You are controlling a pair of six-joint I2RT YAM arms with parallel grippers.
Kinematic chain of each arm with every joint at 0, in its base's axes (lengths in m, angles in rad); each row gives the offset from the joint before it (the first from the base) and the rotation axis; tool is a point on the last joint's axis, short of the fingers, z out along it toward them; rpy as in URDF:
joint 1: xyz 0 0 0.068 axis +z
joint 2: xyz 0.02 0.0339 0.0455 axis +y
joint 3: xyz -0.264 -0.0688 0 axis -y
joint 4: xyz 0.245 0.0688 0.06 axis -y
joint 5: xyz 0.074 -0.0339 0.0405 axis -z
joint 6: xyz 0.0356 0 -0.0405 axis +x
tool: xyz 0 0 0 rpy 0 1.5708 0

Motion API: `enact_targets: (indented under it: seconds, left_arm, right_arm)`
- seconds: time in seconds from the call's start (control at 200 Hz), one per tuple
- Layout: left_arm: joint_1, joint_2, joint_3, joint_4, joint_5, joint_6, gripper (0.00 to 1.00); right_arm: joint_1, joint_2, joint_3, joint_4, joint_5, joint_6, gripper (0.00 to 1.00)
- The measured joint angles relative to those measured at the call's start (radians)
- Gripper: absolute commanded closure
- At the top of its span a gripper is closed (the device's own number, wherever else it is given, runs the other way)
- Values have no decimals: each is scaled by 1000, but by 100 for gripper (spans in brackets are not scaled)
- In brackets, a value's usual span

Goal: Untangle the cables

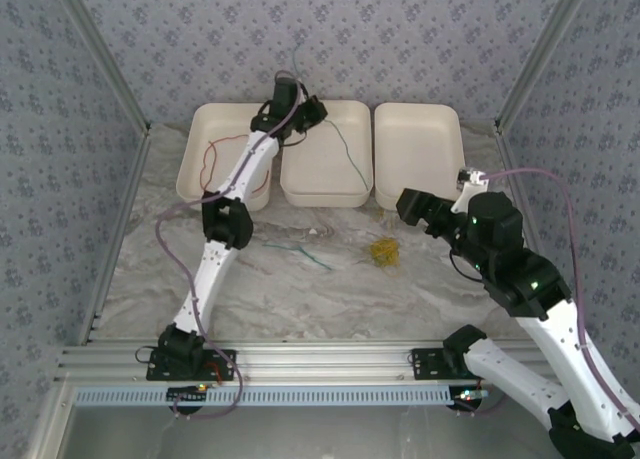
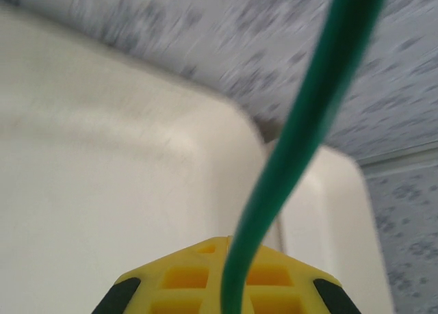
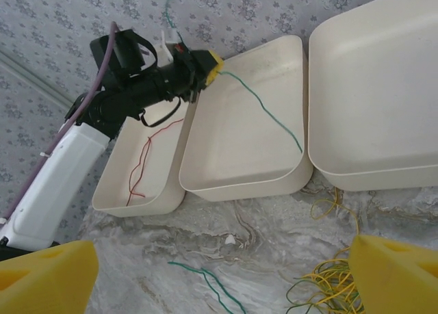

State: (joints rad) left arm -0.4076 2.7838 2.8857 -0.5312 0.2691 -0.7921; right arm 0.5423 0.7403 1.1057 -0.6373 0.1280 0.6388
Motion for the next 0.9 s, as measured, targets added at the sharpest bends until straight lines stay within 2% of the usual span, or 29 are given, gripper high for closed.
enact_targets:
  seconds: [0.215, 0.325, 0.43, 0.535, 0.744, 0.904]
  left_arm:
    - [-28, -4, -127, -94, -8, -14, 100]
    - [-33, -6, -130, -136, -20, -25, 62]
    - [-34, -13, -130, -170, -27, -39, 47]
    - [-39, -33, -130, -204, -26, -38, 44]
    - [-67, -141, -130, -260, -32, -35, 44]
    - [-113, -327, -201, -329, -138, -2, 44]
  right_arm:
    - [0, 2, -22, 2, 0, 0, 3]
    - [0, 2, -38, 5, 0, 0, 3]
    - [0, 6, -50, 5, 0, 1, 3]
    - [0, 15, -51, 5, 0, 1, 3]
    - [0, 27, -54, 11, 0, 1, 3]
    - [0, 54, -55, 15, -2, 0, 8]
